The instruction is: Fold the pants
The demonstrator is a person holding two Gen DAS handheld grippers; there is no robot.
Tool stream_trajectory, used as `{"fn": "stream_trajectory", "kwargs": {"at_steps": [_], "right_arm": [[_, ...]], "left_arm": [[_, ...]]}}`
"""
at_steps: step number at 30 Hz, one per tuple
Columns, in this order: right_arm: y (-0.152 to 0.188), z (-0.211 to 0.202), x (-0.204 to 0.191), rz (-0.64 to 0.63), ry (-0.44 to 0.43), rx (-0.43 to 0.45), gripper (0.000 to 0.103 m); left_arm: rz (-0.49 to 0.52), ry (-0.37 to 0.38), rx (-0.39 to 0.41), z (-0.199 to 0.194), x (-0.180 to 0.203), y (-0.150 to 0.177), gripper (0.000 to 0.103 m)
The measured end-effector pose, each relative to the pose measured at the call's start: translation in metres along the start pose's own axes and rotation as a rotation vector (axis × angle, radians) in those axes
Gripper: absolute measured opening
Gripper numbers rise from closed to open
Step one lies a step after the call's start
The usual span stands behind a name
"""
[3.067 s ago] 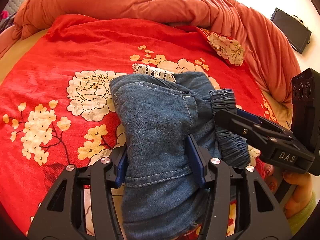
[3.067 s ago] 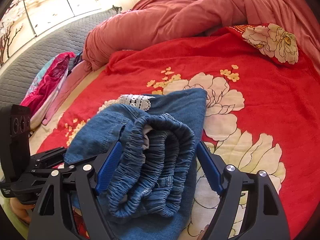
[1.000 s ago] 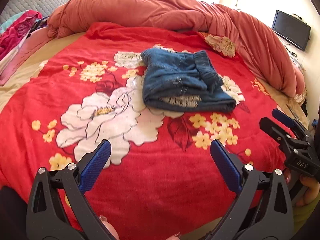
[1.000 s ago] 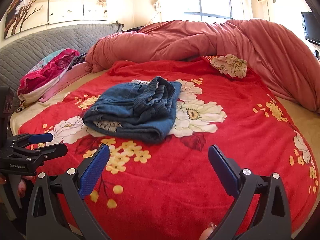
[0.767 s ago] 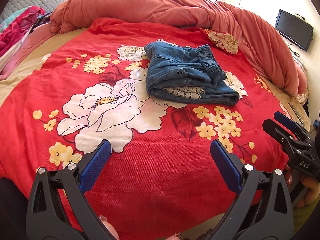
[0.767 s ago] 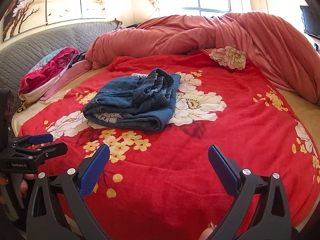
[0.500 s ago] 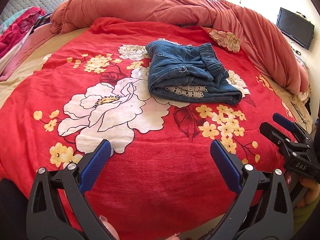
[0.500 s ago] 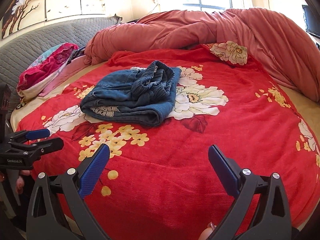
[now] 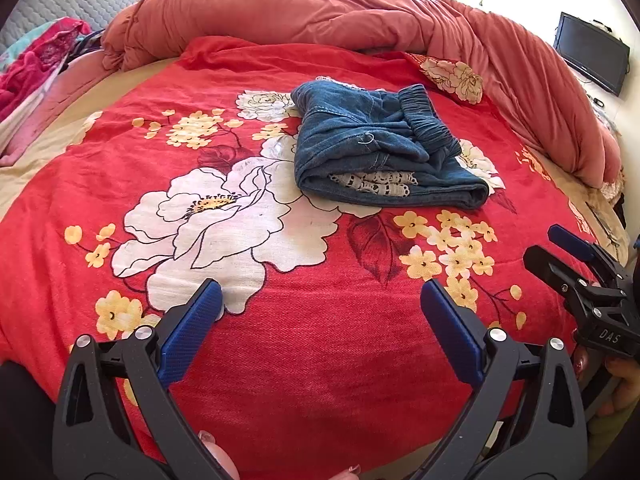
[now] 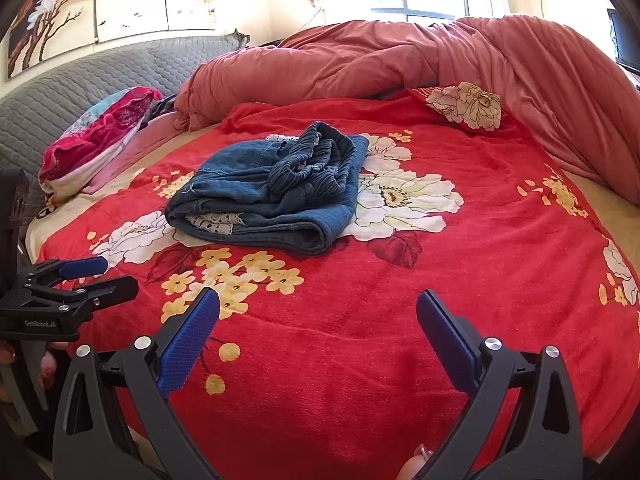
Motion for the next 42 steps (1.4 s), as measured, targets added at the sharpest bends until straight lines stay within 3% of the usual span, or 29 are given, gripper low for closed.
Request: {"fn": "stream_trajectory", "kwargs": {"at_steps": [42], "right_arm": [[0.0064,0.0056,0.0098,0.002,0.055,-0.02,0.098]], "left_arm": [[-0.008,0.01,-0.01,-0.002,0.0033,0.0009,0.093]]}}
Point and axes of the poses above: each gripper's, at about its wrist camera, not at the fingertips, and z roughly the way its jaws point, x to its right, y to its underside, the point moved 9 cm from there along z, roughly the way its jaws point, and after that the axes turned 13 degrees about x, right-handed, at the moved point
